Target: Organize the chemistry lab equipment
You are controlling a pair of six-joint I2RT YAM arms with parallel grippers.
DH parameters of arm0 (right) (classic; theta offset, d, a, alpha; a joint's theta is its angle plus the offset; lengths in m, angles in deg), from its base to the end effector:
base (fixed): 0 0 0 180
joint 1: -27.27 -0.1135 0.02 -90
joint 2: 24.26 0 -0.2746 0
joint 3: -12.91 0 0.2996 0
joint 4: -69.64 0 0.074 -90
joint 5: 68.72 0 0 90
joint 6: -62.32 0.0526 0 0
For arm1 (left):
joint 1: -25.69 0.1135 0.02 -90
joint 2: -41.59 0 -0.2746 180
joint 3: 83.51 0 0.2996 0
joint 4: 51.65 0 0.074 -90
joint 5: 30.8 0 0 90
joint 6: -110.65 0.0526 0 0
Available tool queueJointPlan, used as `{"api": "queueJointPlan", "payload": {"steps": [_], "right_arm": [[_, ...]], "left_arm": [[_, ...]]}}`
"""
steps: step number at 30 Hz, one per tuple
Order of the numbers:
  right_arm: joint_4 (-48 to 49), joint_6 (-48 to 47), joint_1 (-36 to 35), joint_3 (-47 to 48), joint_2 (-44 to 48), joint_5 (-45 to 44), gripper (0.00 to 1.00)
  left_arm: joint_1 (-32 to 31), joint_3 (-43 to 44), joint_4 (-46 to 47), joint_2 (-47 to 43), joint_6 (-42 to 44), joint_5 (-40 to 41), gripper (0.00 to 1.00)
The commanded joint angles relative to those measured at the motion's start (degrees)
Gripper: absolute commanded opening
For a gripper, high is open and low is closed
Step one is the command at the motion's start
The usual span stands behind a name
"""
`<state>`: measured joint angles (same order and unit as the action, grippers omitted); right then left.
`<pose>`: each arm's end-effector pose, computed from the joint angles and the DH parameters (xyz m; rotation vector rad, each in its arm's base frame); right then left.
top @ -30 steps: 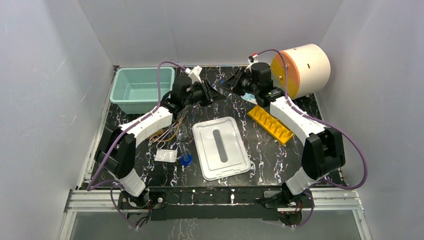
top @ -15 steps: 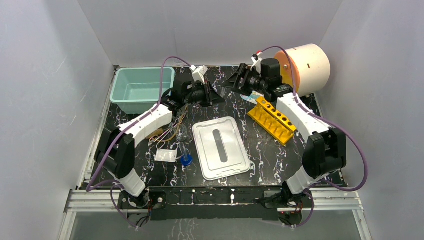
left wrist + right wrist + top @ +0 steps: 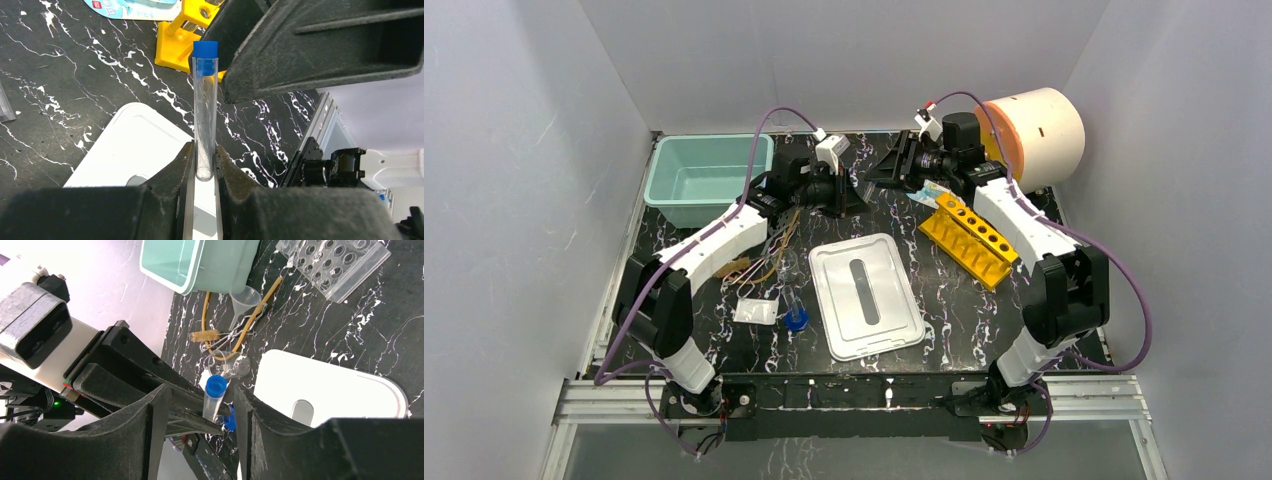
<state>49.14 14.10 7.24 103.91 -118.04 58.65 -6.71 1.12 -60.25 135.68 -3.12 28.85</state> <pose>0.4060 0.1820 0.3272 -0.0627 2.1406 1.3134 0.3645 -0.2628 0.3011 0.5364 1.9408 -1.1478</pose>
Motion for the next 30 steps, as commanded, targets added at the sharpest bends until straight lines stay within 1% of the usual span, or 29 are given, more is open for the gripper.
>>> {"api": "queueJointPlan", "payload": {"steps": [1, 4, 8, 12, 15, 17, 19, 22, 24, 25, 28, 30], "right_arm": [[0.0, 0.0, -0.1, 3.8, 0.2, 1.4, 0.57], [-2.0, -1.0, 0.0, 4.2, -0.2, -0.8, 0.53], [-5.3, -2.4, 0.1, 6.5, -1.9, 0.1, 0.43], [-10.0, -4.8, 0.1, 9.4, -3.8, 0.3, 0.42], [-10.8, -5.2, 0.1, 9.9, -4.3, 1.4, 0.41], [-11.5, -5.4, 0.1, 10.2, -4.6, 1.4, 0.32], [-11.3, -5.5, 0.1, 10.2, -4.5, 1.1, 0.26], [-9.7, -4.6, 0.1, 9.8, -3.8, 0.5, 0.22], [-9.7, -4.3, 0.1, 10.3, -3.9, 0.5, 0.22], [-9.7, -4.2, 0.1, 10.7, -4.1, 0.8, 0.24], [-9.4, -3.5, 0.1, 11.0, -4.4, 1.8, 0.36], [-8.8, -2.9, 0.1, 11.0, -4.3, 2.5, 0.38]], "left_arm": [[-0.2, 1.9, -2.3, -3.8, 4.5, -1.4, 0.00], [-0.1, 1.4, -1.3, -4.3, 4.5, -1.4, 0.00], [0.0, 2.6, -2.5, -3.9, 4.8, -1.2, 0.00], [0.2, 4.5, -2.6, -3.0, 5.2, -1.3, 0.00], [0.2, 5.0, -4.5, -2.3, 5.5, -2.3, 0.00], [0.3, 5.2, -4.7, -2.2, 5.8, -2.4, 0.00], [0.4, 4.9, -4.8, -2.3, 6.1, -2.2, 0.00], [0.6, 4.5, -5.0, -2.7, 6.4, -1.5, 0.00], [0.8, 4.4, -5.3, -2.8, 6.5, -1.1, 0.00], [1.0, 4.4, -5.4, -2.9, 6.5, -1.1, 0.00], [1.3, 4.5, -5.6, -3.0, 6.8, -1.0, 0.00], [1.4, 4.5, -5.6, -3.2, 7.0, -0.9, 0.00]]}}
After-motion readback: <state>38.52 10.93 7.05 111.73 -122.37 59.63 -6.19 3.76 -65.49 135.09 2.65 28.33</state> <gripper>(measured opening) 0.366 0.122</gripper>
